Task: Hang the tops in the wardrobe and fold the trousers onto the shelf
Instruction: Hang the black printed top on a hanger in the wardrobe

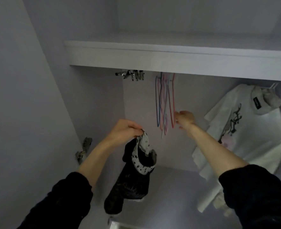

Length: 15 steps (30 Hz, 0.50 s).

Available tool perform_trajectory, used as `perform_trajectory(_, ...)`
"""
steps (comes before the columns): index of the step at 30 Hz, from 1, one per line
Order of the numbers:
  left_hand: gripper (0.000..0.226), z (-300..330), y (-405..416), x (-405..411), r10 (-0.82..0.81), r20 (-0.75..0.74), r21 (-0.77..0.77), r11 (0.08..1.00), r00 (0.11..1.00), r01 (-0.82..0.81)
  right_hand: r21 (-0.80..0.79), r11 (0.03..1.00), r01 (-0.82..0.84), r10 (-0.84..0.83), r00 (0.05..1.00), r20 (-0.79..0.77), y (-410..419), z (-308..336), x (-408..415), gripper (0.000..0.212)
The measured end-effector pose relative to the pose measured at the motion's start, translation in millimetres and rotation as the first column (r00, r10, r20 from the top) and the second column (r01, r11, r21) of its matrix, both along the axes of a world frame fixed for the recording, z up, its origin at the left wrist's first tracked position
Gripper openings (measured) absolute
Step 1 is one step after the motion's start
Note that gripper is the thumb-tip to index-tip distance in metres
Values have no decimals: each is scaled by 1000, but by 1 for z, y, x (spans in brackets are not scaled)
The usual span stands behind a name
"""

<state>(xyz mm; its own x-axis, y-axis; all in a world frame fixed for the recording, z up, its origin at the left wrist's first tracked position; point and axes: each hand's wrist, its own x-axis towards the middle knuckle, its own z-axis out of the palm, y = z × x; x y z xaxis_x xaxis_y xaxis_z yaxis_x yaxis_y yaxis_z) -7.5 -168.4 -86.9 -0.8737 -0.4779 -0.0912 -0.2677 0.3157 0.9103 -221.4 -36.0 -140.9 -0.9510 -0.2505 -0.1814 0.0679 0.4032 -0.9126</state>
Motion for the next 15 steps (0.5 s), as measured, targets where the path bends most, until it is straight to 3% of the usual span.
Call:
perform_trajectory(3, 16, 1, -13, -8, 11, -1, 28, 1000, 1000, -11, 21, 1000, 19, -19, 1000, 15, -12, -3, -14, 54)
perform_trajectory(9, 15, -9, -25, -15, 49, 25, 21, 999, 998, -49, -313, 946, 84, -38, 988, 151, -23, 13, -10, 30)
perform_trajectory(15, 14, -14, -18, -13, 57, -19, 53, 997, 998, -56, -483, 872, 77, -33, 995, 99, 6, 20, 0, 38)
